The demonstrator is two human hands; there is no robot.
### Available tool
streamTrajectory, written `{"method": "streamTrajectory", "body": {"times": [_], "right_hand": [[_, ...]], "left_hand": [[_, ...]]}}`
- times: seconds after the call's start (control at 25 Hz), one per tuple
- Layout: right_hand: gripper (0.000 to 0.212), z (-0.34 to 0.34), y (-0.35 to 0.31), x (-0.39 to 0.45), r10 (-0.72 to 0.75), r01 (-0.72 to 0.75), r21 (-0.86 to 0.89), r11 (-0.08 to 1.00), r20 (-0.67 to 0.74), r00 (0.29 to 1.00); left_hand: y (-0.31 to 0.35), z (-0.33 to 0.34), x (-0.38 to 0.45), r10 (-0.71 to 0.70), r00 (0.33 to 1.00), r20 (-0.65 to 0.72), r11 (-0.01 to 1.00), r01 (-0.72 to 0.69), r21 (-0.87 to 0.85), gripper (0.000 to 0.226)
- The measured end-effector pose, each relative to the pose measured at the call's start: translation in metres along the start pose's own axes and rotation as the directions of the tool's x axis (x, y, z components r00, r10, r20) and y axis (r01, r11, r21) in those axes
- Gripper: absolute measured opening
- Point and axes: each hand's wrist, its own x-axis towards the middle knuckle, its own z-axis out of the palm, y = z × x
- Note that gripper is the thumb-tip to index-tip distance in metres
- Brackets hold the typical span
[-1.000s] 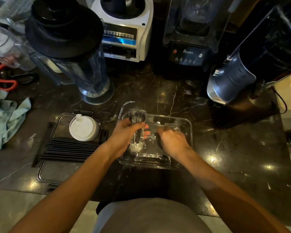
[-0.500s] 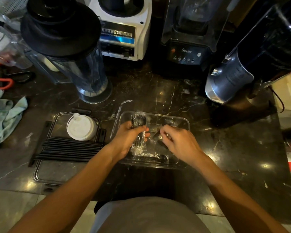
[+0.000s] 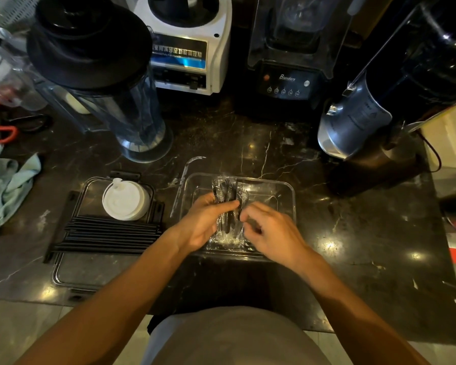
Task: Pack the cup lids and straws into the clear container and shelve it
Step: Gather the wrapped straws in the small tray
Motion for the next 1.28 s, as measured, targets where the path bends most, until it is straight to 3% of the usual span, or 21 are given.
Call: {"method": "streamTrajectory", "body": {"times": [0.08,0.2,0.28,0.36,0.6,0.68,0.76,0.84,0.92,1.12,1.2,1.28], "right_hand": [[0.012,-0.001,-0.001,0.001,0.033,-0.033,0.029,0.999,0.009,0.999],[0.012,0.001,-0.001,0.002,0.232,-0.235,0.104,0.966,0.049,0.972],[0.017,0.005,0.001,0.007,0.301,-0.276,-0.127,0.953,0.257,0.919],[0.024,0.012,0.002,0.013,0.374,-0.261,-0.303,0.917,0.42,0.827],[0.02,0.018,0.004,0.024,0.317,-0.087,-0.419,0.904,0.521,0.792],[0.011,0.006,0.008,0.024,0.307,-0.114,-0.363,0.925,0.535,0.787],[0.01,-0.012,0.013,0.025,0.305,-0.26,-0.159,0.952,0.518,0.799],[0.011,-0.033,0.013,0.023,0.336,-0.462,0.147,0.874,0.503,0.796],[0.013,-0.049,0.015,0.022,0.341,-0.513,0.295,0.806,0.477,0.81],[0.017,-0.07,0.026,0.024,0.283,-0.466,0.281,0.839,0.506,0.815],[0.015,-0.065,0.028,0.026,0.303,-0.45,0.327,0.831,0.412,0.859],[0.016,-0.054,0.029,0.029,0.334,-0.401,0.347,0.848,0.239,0.912]], "left_hand": [[0.001,-0.002,0.0,0.012,0.999,-0.037,1.0,-0.012,0.001,0.019],[0.002,-0.007,0.002,0.073,0.993,-0.096,0.997,-0.073,0.009,0.038],[0.002,-0.01,0.003,0.122,0.987,-0.107,0.992,-0.118,0.046,0.032],[0.004,-0.011,0.004,0.155,0.979,-0.13,0.986,-0.145,0.089,0.028],[0.007,-0.012,0.007,0.172,0.973,-0.156,0.98,-0.152,0.132,0.027],[0.008,-0.011,0.007,0.159,0.977,-0.144,0.98,-0.139,0.142,0.028],[0.01,-0.012,0.009,0.168,0.976,-0.137,0.973,-0.142,0.181,0.028],[0.009,-0.013,0.01,0.192,0.971,-0.142,0.963,-0.158,0.219,0.028],[0.007,-0.011,0.011,0.213,0.969,-0.128,0.951,-0.175,0.257,0.026],[0.008,-0.001,0.011,0.213,0.976,-0.048,0.906,-0.179,0.383,0.022],[0.01,0.006,0.01,0.146,0.989,0.013,0.911,-0.139,0.389,0.024],[0.009,0.01,0.012,0.013,0.993,0.114,0.958,-0.045,0.283,0.029]]}}
